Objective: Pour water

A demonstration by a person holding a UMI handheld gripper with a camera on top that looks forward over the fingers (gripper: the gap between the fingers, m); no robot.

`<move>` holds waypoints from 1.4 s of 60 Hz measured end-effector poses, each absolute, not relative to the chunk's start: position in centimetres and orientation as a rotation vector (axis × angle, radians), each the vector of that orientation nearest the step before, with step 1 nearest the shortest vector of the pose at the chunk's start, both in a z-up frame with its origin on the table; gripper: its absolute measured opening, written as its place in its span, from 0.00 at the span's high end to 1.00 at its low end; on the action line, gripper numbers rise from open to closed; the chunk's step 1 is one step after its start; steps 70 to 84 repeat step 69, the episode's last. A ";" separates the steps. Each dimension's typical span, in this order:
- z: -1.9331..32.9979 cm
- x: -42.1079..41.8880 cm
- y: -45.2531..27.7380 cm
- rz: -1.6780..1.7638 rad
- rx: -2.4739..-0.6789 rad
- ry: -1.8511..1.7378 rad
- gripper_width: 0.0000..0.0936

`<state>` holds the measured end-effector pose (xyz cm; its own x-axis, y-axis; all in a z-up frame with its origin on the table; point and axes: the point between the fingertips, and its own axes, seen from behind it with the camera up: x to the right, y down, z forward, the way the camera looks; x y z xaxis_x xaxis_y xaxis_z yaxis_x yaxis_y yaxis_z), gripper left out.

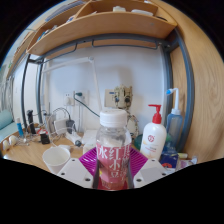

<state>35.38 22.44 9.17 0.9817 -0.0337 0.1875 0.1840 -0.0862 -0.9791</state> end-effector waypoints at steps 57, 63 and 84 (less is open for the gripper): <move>18.7 25.5 1.1 -0.239 -1.786 0.084 0.08; 19.9 24.9 0.6 -0.254 -1.765 0.094 0.08; 20.5 24.7 0.4 -0.258 -1.765 0.118 0.08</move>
